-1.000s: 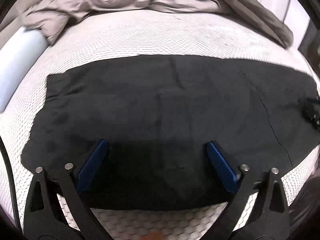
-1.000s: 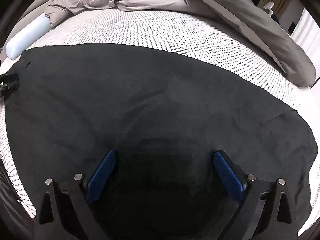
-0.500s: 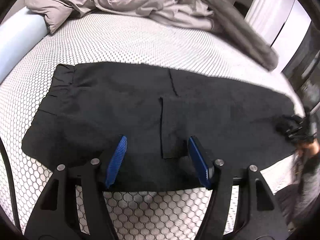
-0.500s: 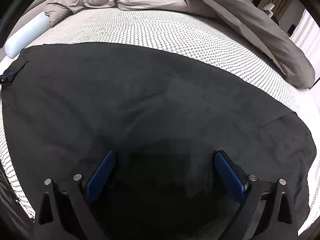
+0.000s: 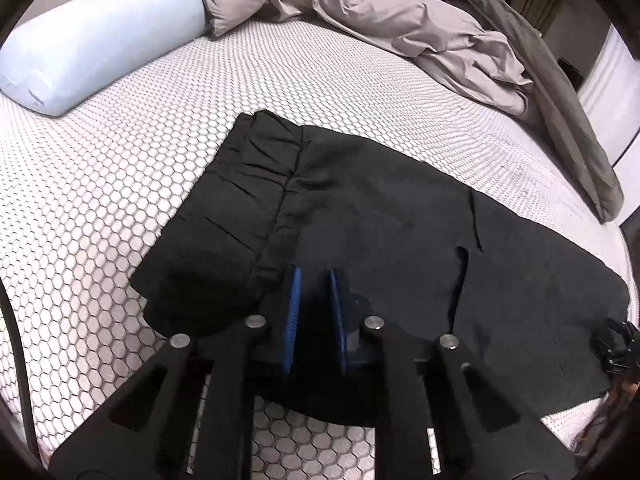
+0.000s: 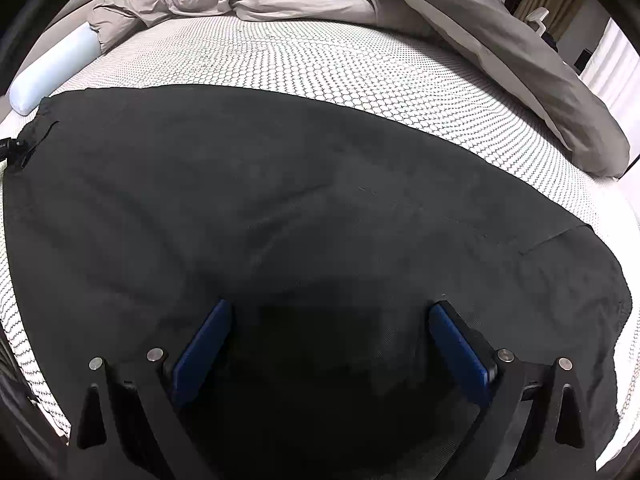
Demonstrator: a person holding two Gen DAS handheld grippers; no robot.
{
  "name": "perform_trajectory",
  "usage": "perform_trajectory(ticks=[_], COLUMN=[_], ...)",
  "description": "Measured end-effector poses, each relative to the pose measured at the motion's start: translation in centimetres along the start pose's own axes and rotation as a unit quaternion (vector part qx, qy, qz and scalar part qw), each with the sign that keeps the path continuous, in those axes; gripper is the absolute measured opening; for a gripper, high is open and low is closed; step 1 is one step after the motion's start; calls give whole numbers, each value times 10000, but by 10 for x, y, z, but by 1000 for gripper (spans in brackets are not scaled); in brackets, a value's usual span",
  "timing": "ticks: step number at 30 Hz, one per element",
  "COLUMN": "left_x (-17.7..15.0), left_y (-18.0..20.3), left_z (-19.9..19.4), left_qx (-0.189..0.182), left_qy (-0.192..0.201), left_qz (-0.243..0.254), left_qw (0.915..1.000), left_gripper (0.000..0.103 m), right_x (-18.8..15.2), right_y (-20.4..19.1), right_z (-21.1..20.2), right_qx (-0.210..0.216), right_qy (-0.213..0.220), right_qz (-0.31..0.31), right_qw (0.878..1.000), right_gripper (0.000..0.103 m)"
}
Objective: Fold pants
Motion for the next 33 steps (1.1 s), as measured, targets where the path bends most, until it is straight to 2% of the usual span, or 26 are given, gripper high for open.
perform_trajectory(ticks=[2,4,5,8,9,11,14,15,18,21,24,26,29,31,33], left_x=[-2,-1,0,5,7,15,26,28,30,33,41,44,46,51,53], left_y=[14,39,52,77,77,71,47,41,37,56,92,110,113,104,88], left_z=[-3,-6,-4,21,27,33,33,33,28,24,36,57,81,82,74], left_qx=[-213,-691,-743,-199,-81,174,1066,1115,872,207,-120,-183,280,456,1062], left_qy=[-74,-102,-120,-324,-336,-232,-10,6,-23,-45,-138,-339,-387,-323,-125], left_qz=[150,348,521,1062,1096,1000,652,568,337,235,590,819,911,719,642], left_qw=[9996,9970,9958,9936,9934,9946,9922,9921,9956,9995,9981,9959,9947,9958,9922], left_gripper=[14,15,16,17,17,17,17,17,17,18,21,31,33,34,34], right_x=[1,1,1,2,3,3,2,2,-3,-6,-6,-6,-6,-7,-9], right_y=[1,-1,-1,-1,-1,0,2,4,10,13,11,10,13,15,17], right_z=[1,0,0,-1,0,0,-2,-3,-5,-8,-15,-18,-20,-20,-19], right_qx=[-4,-23,-29,-44,-40,-25,-16,-21,-14,6,-61,-61,-45,-44,-63], right_qy=[2,3,2,14,20,28,46,52,59,115,281,376,399,385,371], right_qz=[0,-6,-11,-18,-8,-9,-32,-29,51,81,-3,-39,-5,39,86], right_qw=[10000,10000,10000,10000,10000,10000,10000,10000,10000,9999,9996,9993,9992,9992,9993], right_gripper=[100,100,100,100,100,100,100,100,100,100,100,100,100,100,100])
Point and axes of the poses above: each gripper's, at about its wrist camera, not at the fingertips, and z roughly the way its jaws point, y to its right, x to its top, the point moved 4 cm from there along z, roughly the way its jaws point, and after that the axes turned 1 degree about -x, right-handed, at the moved point
